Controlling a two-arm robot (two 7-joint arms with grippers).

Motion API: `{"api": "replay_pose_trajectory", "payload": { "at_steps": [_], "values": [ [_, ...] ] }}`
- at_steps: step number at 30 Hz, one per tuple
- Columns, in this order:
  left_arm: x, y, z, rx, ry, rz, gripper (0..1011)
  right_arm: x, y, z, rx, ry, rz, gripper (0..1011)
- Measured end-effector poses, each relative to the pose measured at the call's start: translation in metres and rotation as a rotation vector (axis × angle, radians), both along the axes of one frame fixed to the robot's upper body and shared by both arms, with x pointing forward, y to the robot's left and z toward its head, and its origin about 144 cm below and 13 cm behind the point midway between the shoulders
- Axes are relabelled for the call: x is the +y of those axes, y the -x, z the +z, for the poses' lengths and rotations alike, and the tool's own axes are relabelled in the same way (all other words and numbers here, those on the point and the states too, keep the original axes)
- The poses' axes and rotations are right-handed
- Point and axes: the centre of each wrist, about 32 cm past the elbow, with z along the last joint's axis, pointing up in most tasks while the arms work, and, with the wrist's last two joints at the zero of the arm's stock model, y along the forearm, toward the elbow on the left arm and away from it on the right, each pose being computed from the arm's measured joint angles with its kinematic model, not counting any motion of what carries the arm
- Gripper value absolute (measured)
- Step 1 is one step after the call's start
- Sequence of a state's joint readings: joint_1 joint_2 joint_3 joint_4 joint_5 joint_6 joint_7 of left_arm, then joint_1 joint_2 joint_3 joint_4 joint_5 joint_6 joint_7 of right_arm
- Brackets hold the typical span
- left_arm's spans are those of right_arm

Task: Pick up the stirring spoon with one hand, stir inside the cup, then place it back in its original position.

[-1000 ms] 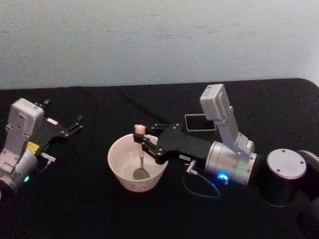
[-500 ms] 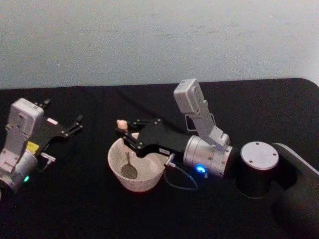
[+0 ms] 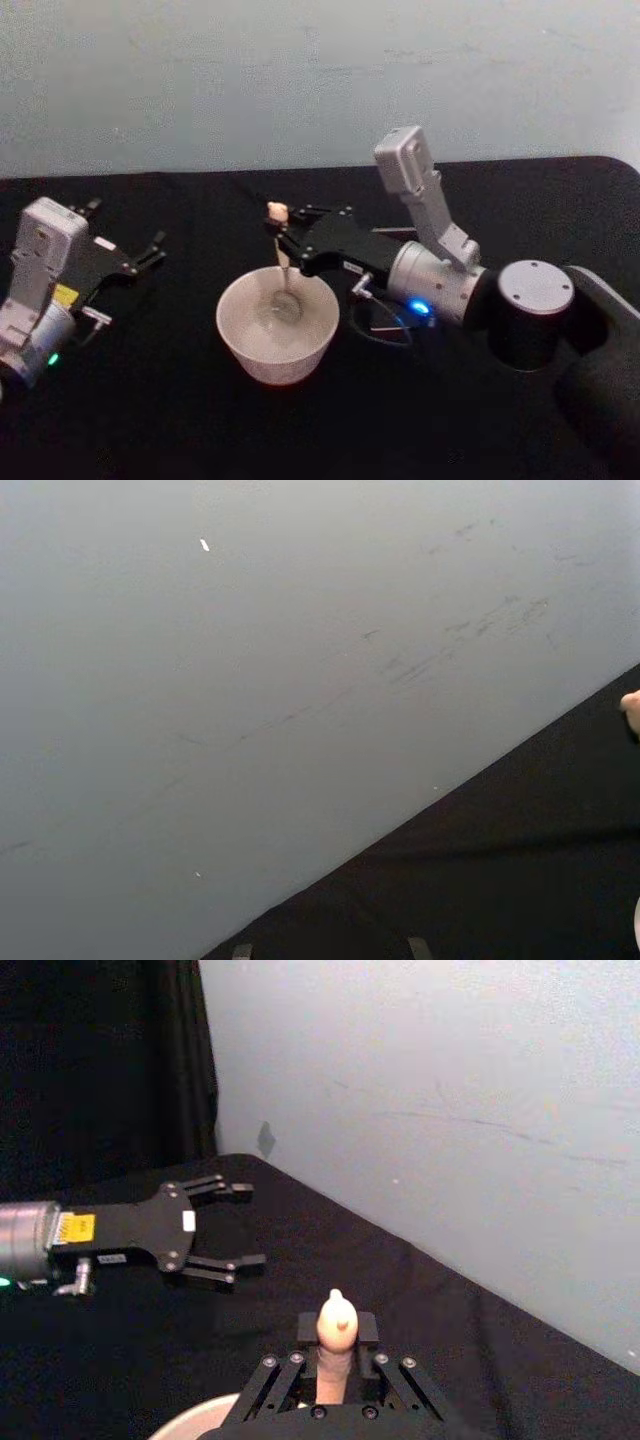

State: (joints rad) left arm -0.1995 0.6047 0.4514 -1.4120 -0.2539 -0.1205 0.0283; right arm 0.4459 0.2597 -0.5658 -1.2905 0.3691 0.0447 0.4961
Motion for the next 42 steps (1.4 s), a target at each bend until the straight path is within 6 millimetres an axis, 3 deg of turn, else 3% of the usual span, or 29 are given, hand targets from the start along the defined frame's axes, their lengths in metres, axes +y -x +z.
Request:
{"api": "replay_pose_trajectory", "payload": {
  "at_steps": [8, 16, 27, 36, 42],
  "values": [
    [0.000, 0.000, 0.000, 0.000, 0.000, 0.000, 1001, -0.021, 0.011, 0.002, 0.001, 0.020, 0.008, 218],
    [0.000, 0.000, 0.000, 0.000, 0.000, 0.000, 1001, -0.028, 0.025, 0.003, 0.011, 0.021, 0.059, 221],
    [0.000, 0.000, 0.000, 0.000, 0.000, 0.000, 1001, -0.008, 0.035, -0.003, 0.032, 0.015, 0.138, 218],
    [0.000, 0.000, 0.000, 0.000, 0.000, 0.000, 1001, 0.015, 0.021, -0.005, 0.029, 0.023, 0.112, 218],
    [0.000, 0.000, 0.000, 0.000, 0.000, 0.000, 1001, 0.017, 0.010, -0.004, 0.018, 0.021, 0.068, 221]
  ]
}}
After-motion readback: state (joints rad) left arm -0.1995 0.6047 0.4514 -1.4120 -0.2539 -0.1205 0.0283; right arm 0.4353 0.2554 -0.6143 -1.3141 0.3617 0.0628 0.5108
